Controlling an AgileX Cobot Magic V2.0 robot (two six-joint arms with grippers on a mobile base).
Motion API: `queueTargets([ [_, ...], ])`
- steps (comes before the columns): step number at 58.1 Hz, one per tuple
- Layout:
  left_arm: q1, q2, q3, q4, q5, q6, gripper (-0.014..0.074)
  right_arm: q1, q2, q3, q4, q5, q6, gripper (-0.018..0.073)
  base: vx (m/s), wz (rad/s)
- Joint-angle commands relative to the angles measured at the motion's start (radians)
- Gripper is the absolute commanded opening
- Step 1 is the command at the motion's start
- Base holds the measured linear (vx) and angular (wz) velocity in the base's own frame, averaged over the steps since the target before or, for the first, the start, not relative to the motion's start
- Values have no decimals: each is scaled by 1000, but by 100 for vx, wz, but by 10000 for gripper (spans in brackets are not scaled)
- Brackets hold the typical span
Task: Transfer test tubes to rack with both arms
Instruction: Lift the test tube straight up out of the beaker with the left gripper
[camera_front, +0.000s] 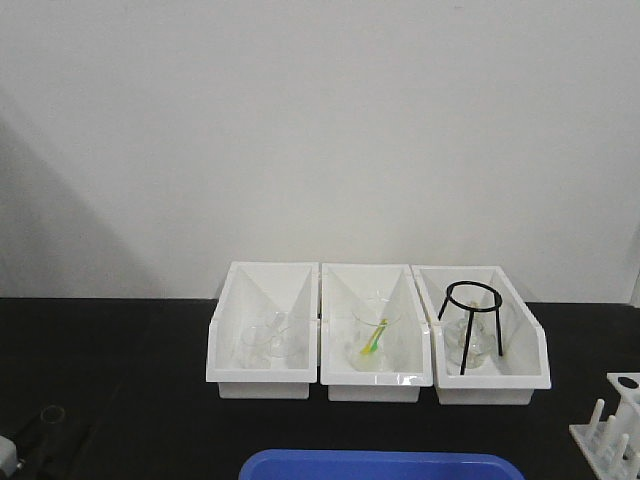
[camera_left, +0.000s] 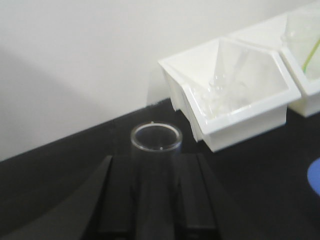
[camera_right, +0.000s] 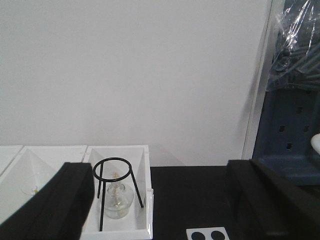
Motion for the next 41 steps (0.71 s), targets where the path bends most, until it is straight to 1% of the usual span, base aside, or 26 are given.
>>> queueTargets([
  [1, -8, -67, -23, -5, -90, -14, -21, 2, -3, -31, -14, -77, 2, 580, 0, 0],
  [12, -8, -159, -24, -5, -52, -14, -21, 2, -3, -31, -14, -77, 2, 580, 0, 0],
  [16, -8, -192, -26, -5, -18, -19, -21, 2, -3, -31, -14, -77, 2, 580, 0, 0],
  [19, -8, -213, -36, -5, 31, -38, -21, 2, -3, -31, -14, -77, 2, 580, 0, 0],
  [24, -8, -245, -82, -3, 151, -73, -21, 2, -3, -31, -14, -77, 2, 580, 0, 0],
  [33, -8, -276, -207, 8, 353, -126, -19, 2, -3, -31, -13, -77, 2, 580, 0, 0],
  [41, -8, -283, -328, 12, 491, -166, -17, 2, -3, -31, -13, -77, 2, 580, 0, 0],
])
